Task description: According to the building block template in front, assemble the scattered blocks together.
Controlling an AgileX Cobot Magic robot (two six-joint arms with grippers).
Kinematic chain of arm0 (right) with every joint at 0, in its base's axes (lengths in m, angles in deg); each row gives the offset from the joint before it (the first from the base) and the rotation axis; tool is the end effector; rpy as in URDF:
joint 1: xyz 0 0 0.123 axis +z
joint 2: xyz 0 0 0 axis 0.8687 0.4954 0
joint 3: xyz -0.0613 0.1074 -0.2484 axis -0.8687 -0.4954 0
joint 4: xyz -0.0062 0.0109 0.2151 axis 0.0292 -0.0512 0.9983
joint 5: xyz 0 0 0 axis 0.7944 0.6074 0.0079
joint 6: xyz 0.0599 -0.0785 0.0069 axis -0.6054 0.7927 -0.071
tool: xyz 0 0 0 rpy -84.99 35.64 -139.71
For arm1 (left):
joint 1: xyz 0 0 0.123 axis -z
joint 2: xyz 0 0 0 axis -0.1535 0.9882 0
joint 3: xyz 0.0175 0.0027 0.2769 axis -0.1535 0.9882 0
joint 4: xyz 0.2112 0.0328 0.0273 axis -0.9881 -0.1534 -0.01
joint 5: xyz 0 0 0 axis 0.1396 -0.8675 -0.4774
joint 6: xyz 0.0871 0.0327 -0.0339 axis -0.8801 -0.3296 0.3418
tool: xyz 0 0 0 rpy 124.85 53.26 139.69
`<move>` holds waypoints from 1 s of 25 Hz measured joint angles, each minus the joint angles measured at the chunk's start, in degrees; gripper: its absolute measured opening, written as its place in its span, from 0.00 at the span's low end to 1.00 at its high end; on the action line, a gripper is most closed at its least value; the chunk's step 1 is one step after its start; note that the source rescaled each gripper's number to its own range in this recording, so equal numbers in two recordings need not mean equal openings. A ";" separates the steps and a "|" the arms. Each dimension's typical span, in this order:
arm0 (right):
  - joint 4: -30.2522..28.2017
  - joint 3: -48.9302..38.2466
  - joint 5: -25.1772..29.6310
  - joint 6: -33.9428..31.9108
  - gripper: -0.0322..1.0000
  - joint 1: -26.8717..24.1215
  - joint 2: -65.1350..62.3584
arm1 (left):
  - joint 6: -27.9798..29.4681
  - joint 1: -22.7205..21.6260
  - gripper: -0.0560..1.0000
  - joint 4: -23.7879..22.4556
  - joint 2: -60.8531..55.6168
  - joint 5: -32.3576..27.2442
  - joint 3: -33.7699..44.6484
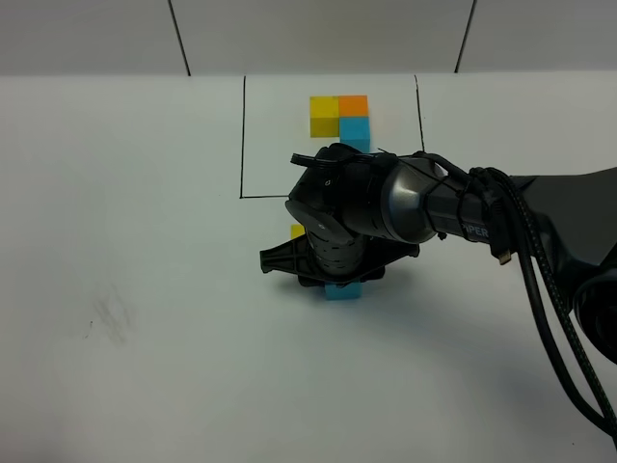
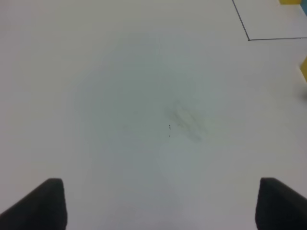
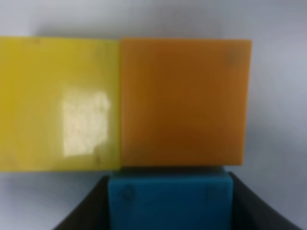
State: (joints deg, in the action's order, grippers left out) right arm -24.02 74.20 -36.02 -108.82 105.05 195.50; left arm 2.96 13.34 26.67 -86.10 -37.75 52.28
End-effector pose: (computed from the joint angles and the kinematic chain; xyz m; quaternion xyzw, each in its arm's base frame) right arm 0.2930 0.2619 0.1328 -0.0085 0.9910 -0.0142 0.1328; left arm -0.0241 0.0047 0.2563 0.0179 0.8519 -0.0137 0.5232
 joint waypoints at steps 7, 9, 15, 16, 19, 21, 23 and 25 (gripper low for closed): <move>-0.74 0.00 -0.23 -1.06 0.29 0.00 0.00 | 0.00 0.00 0.70 0.00 0.00 0.00 0.00; -0.80 0.00 -0.23 -1.05 0.29 0.00 0.00 | 0.00 0.00 0.70 0.00 0.00 0.00 0.00; -0.85 0.00 -0.32 -1.09 0.29 0.00 0.00 | 0.00 0.00 0.70 0.00 0.00 0.00 0.00; -0.85 0.00 -0.32 -1.09 0.29 0.00 0.00 | 0.00 0.00 0.70 0.00 0.00 0.00 0.00; -0.90 0.00 -0.32 -1.09 0.29 0.00 0.01 | 0.00 0.00 0.70 0.00 0.00 0.00 0.00; -0.95 0.00 -0.32 -1.09 0.29 0.00 0.01 | 0.00 0.00 0.70 0.00 0.00 0.00 0.00; -0.68 0.00 -0.34 -1.53 0.29 0.00 0.01 | 0.00 0.00 0.70 0.00 0.00 0.00 0.00; -0.35 0.00 -0.51 -2.66 0.29 0.00 0.01 | 0.00 0.00 0.70 0.00 0.00 0.00 0.00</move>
State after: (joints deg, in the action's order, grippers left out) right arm -24.37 74.20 -36.53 -111.47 105.05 195.52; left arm 2.96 13.34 26.67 -86.10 -37.75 52.28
